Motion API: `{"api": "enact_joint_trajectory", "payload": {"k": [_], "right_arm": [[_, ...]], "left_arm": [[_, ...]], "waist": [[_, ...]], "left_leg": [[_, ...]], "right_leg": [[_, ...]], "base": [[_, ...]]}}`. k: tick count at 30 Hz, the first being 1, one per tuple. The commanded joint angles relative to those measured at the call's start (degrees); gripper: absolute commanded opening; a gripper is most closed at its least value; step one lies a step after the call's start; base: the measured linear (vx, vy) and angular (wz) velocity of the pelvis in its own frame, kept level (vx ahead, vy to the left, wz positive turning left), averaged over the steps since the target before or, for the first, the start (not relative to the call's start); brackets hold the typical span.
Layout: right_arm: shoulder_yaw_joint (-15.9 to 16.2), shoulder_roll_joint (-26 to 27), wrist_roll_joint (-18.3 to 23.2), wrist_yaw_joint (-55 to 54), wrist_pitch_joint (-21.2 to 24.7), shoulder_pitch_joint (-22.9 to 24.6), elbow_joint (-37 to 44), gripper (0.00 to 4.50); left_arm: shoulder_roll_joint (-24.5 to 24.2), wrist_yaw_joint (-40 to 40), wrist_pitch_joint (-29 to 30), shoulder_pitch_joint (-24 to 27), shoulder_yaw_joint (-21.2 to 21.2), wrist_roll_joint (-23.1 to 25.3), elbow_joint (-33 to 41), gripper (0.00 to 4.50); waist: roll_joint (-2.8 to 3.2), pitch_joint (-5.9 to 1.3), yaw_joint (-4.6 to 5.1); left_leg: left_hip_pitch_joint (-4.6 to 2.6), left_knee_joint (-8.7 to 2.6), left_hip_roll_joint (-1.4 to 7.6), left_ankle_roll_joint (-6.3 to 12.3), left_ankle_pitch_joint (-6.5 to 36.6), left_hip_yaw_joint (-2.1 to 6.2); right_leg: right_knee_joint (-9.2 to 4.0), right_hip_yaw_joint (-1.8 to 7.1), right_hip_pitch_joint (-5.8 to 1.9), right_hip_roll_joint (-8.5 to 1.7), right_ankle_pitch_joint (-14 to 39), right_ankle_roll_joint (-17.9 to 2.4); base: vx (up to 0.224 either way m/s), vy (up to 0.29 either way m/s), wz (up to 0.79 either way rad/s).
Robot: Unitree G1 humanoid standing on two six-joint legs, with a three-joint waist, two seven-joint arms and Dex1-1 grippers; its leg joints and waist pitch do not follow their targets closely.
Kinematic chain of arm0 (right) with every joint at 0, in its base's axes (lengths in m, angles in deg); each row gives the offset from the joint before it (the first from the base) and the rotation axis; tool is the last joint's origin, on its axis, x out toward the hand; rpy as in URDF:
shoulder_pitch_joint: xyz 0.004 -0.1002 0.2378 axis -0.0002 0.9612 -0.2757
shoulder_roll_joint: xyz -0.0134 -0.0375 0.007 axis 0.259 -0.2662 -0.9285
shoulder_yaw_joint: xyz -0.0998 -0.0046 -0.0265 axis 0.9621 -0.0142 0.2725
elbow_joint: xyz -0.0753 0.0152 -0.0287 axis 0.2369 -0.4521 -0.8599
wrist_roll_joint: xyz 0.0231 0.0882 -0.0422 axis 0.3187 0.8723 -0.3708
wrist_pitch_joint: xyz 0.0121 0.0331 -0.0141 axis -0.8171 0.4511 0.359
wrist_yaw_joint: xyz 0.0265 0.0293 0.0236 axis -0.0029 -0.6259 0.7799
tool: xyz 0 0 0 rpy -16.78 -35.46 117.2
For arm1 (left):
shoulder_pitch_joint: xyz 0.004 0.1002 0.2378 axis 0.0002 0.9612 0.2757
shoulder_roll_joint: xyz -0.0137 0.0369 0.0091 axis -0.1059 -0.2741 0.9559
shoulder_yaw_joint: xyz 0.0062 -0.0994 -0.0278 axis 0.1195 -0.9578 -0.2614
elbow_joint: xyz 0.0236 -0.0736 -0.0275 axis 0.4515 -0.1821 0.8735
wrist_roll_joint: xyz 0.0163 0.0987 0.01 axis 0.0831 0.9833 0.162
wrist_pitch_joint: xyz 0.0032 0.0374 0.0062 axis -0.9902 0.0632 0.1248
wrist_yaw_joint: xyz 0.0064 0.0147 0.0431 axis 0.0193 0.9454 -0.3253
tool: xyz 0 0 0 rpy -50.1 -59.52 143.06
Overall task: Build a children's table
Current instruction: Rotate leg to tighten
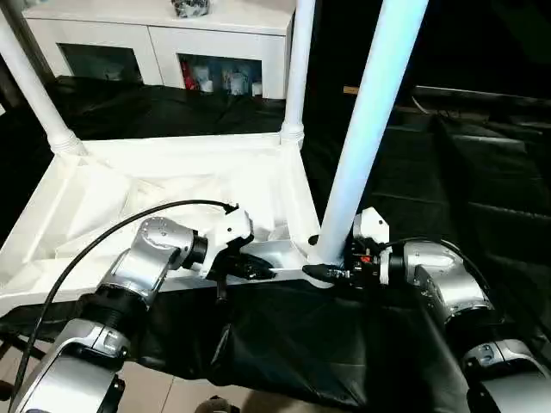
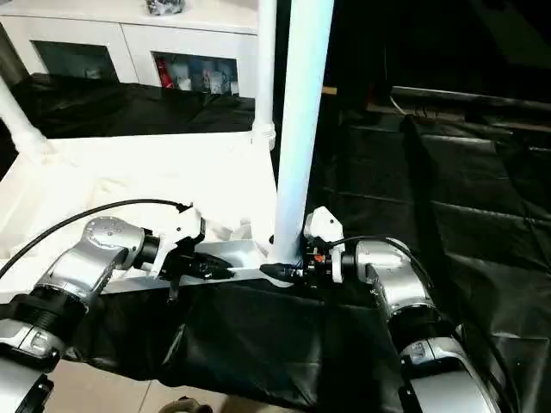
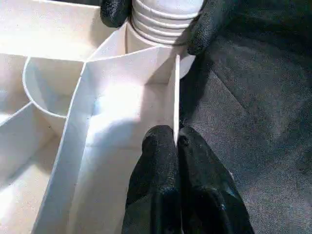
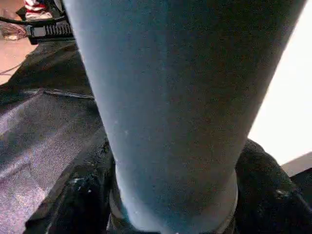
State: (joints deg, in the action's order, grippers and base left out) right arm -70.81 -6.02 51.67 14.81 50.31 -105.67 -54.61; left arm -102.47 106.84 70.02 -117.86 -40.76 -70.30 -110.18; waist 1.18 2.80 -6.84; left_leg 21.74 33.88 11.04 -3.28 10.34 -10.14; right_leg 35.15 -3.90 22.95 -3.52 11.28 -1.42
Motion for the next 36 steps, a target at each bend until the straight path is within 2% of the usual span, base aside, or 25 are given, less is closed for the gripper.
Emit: {"api": "enact_joint_trajectory", "payload": {"k": [1,5,6,10,12,13,14,15,16,18,19,20,21,22,23,24,25,26,29,31,32,33,34,35,36], "right_arm": [[3.43,2.06,-0.26,3.31,1.98,1.48,0.01,2.73],[2.19,4.08,-0.97,-3.36,1.96,1.68,-0.74,2.70],[1.77,4.54,-1.33,-5.33,1.48,1.60,-1.09,2.70],[-1.60,8.04,-3.26,-21.49,0.59,-0.86,-6.21,2.70],[-4.11,10.86,-3.42,-32.50,0.74,-2.60,-9.39,2.69],[-4.28,11.12,-3.40,-33.33,0.82,-2.73,-9.57,2.69],[-5.25,12.80,-3.44,-38.64,1.23,-3.51,-10.56,2.69],[-5.52,13.41,-3.62,-40.44,1.35,-3.71,-10.73,2.69],[-5.74,14.42,-3.85,-42.85,1.60,-4.14,-11.14,2.69],[-5.79,16.38,-4.78,-46.50,1.40,-5.08,-12.20,2.69],[-5.79,16.38,-4.78,-46.50,1.40,-5.08,-12.20,2.69],[-5.53,16.77,-5.11,-46.83,1.11,-5.24,-12.37,2.69],[-4.43,16.74,-6.34,-47.04,0.52,-5.31,-12.58,2.69],[-2.83,16.65,-8.15,-47.34,-0.33,-5.40,-12.91,3.25],[-2.99,16.80,-8.24,-47.76,-0.97,-5.61,-13.53,3.39],[-3.31,16.95,-8.07,-48.09,-1.35,-5.80,-14.00,3.39],[-4.17,17.08,-7.09,-47.82,-1.33,-6.03,-14.29,3.39],[-4.72,17.17,-6.45,-47.61,-1.28,-6.20,-14.47,3.60],[-4.47,16.19,-6.72,-46.24,-2.30,-6.44,-14.41,3.87],[-3.90,14.61,-6.85,-42.14,-3.94,-6.63,-14.07,3.94],[-3.69,13.84,-6.41,-38.37,-4.30,-6.52,-13.64,3.94],[-3.69,13.84,-6.41,-38.37,-4.30,-6.52,-13.64,3.94],[-3.15,12.52,-5.84,-32.54,-5.17,-6.09,-12.87,3.94],[-3.05,12.26,-5.74,-31.44,-5.36,-6.00,-12.73,3.94],[-2.43,10.72,-4.86,-25.25,-6.24,-5.34,-11.89,3.94]], "left_arm": [[1.51,-2.31,-0.28,-0.46,-0.71,-0.94,1.92,0.00],[2.98,-8.89,-0.35,-0.94,-1.74,0.58,0.32,0.00],[3.33,-10.31,-0.34,-1.12,-1.95,0.89,-0.01,0.00],[6.09,-17.81,1.05,-2.33,-3.19,2.02,-1.05,0.00],[8.89,-24.17,2.27,-3.60,-4.02,2.95,-2.17,0.00],[9.18,-24.71,2.34,-3.72,-4.08,3.00,-2.31,0.00],[11.02,-27.94,2.76,-4.48,-4.42,3.30,-3.17,0.00],[11.62,-28.95,2.84,-4.68,-4.51,3.43,-3.43,0.00],[12.56,-30.36,2.66,-5.05,-4.30,3.85,-3.90,0.00],[14.46,-32.62,2.53,-5.62,-3.73,4.57,-4.65,0.00],[14.46,-32.62,2.53,-5.62,-3.73,4.57,-4.65,0.00],[14.92,-32.86,2.62,-5.70,-3.61,4.61,-4.72,0.00],[15.28,-32.85,2.47,-5.74,-3.26,4.81,-4.69,0.00],[15.73,-32.78,2.22,-5.79,-2.79,5.11,-4.64,0.00],[15.77,-32.72,1.73,-5.82,-2.35,5.61,-4.71,0.00],[15.75,-32.70,1.40,-5.87,-2.09,5.94,-4.80,0.00],[15.67,-32.41,1.37,-5.80,-2.08,5.89,-4.74,0.00],[15.62,-32.20,1.38,-5.76,-2.11,5.81,-4.72,0.00],[14.43,-30.14,1.43,-5.23,-2.05,5.32,-3.66,0.00],[12.48,-25.96,1.41,-4.34,-1.69,4.40,-1.80,0.00],[11.60,-23.65,1.35,-3.86,-1.46,3.87,-0.85,0.00],[11.60,-23.65,1.35,-3.86,-1.46,3.87,-0.85,0.00],[10.37,-20.41,1.15,-3.12,-1.06,3.18,0.48,0.00],[10.15,-19.83,1.19,-2.98,-0.99,3.05,0.73,0.00],[8.91,-16.43,0.84,-2.20,-0.56,2.21,2.03,0.00]], "waist": [[-0.97,-3.60,0.00],[-0.80,-3.50,-0.16],[-0.79,-3.23,-0.02],[-0.82,-2.97,0.60],[-0.21,-2.94,1.10],[-0.43,-2.96,1.30],[-0.11,-3.06,1.35],[-0.30,-3.04,1.52],[-0.14,-3.06,1.57],[-0.21,-3.28,1.65],[-0.29,-3.33,1.63],[0.07,-3.35,1.54],[-0.07,-3.44,1.52],[-0.10,-3.46,1.57],[-0.27,-3.57,1.53],[-0.14,-3.58,1.54],[-0.17,-3.60,1.55],[-0.11,-3.55,1.57],[-0.11,-3.40,1.62],[-0.07,-3.39,1.60],[-0.34,-3.51,1.49],[-0.34,-3.61,1.59],[-0.35,-3.68,1.58],[-0.35,-3.68,1.58],[-0.22,-3.88,1.32]], "left_leg": [[-0.89,-3.89,2.81,4.32,8.87,0.57],[-0.93,-3.96,2.87,4.00,9.34,0.61],[-1.25,-4.27,2.89,2.88,11.34,0.72],[-1.46,-4.74,2.66,0.53,14.99,1.05],[-1.66,-4.99,2.73,-1.19,15.84,1.24],[-1.72,-5.02,2.67,-1.37,16.39,1.26],[-1.63,-4.93,2.55,-1.37,16.07,1.25],[-1.67,-4.93,2.51,-1.18,16.38,1.20],[-1.64,-4.83,2.45,-1.01,16.40,1.13],[-1.43,-4.68,2.32,-0.28,14.38,0.99],[-1.37,-4.58,2.26,0.01,13.87,0.94],[-1.28,-4.49,2.26,0.54,13.03,0.93],[-1.18,-4.38,2.28,1.00,12.14,0.87],[-1.03,-4.39,2.31,1.16,11.52,0.88],[-1.04,-4.30,2.35,1.55,10.51,0.83],[-1.02,-4.24,2.30,1.90,10.24,0.82],[-0.99,-4.22,2.29,2.08,10.30,0.79],[-1.00,-4.30,2.34,2.30,10.50,0.85],[-1.09,-4.40,2.37,2.21,11.92,0.81],[-1.09,-4.50,2.44,2.01,12.72,0.88],[-0.92,-4.44,2.42,2.32,12.18,0.93],[-0.74,-4.36,2.40,2.58,11.44,0.94],[-0.56,-4.20,2.42,3.34,9.28,0.90],[-0.56,-4.20,2.42,3.34,9.28,0.90],[-0.58,-3.79,2.48,4.59,7.65,0.70]], "right_leg": [[-3.93,2.77,-2.86,-5.13,8.80,-13.38],[-4.05,2.81,-2.72,-5.29,9.92,-13.00],[-4.43,2.88,-2.47,-5.32,12.57,-12.54],[-5.25,2.88,-2.53,-5.62,20.38,-10.57],[-5.25,3.01,-2.25,-5.53,20.76,-10.28],[-5.35,2.95,-2.29,-5.43,20.87,-10.17],[-5.30,3.06,-2.37,-5.49,20.04,-10.00],[-5.49,3.02,-2.35,-5.40,19.26,-10.07],[-5.45,3.10,-2.33,-5.40,18.76,-10.20],[-5.19,3.10,-2.52,-5.28,15.42,-10.65],[-5.15,3.13,-2.59,-5.28,14.74,-10.71],[-5.00,3.11,-2.66,-5.28,13.38,-11.05],[-4.88,3.11,-2.78,-5.25,11.87,-11.22],[-4.74,3.08,-2.87,-5.19,10.90,-11.41],[-4.54,3.02,-2.89,-5.14,9.10,-11.83],[-4.42,2.98,-2.90,-5.13,8.42,-12.25],[-4.43,2.97,-2.95,-5.16,8.37,-12.36],[-4.42,2.93,-3.00,-5.17,8.58,-12.42],[-4.68,2.96,-2.88,-5.20,10.62,-12.20],[-4.80,2.99,-2.86,-5.34,11.95,-11.87],[-4.59,2.97,-3.06,-5.39,11.30,-11.91],[-4.38,2.97,-3.25,-5.38,10.13,-12.06],[-4.05,2.93,-3.31,-5.30,6.63,-12.72],[-4.05,2.93,-3.31,-5.30,6.63,-12.72],[-3.59,2.91,-3.33,-5.26,3.21,-13.92]], "base": [[0.000,0.000,0.00],[0.000,0.000,0.00],[0.000,0.000,0.00],[0.000,0.000,0.00],[0.000,0.000,0.00],[0.000,0.000,0.00],[0.000,0.000,0.00],[0.000,0.000,0.00],[0.000,0.000,0.00],[0.000,0.000,0.00],[0.000,0.000,0.00],[0.000,0.000,0.00],[0.000,0.000,0.00],[0.000,0.000,0.00],[0.000,0.000,0.00],[0.000,0.000,0.00],[0.000,0.000,0.00],[0.000,0.000,0.00],[0.000,0.000,0.00],[0.000,0.000,0.00],[0.000,0.000,0.00],[0.000,0.000,0.00],[0.000,0.000,0.00],[0.000,0.000,0.00],[0.000,0.000,0.00]]}}
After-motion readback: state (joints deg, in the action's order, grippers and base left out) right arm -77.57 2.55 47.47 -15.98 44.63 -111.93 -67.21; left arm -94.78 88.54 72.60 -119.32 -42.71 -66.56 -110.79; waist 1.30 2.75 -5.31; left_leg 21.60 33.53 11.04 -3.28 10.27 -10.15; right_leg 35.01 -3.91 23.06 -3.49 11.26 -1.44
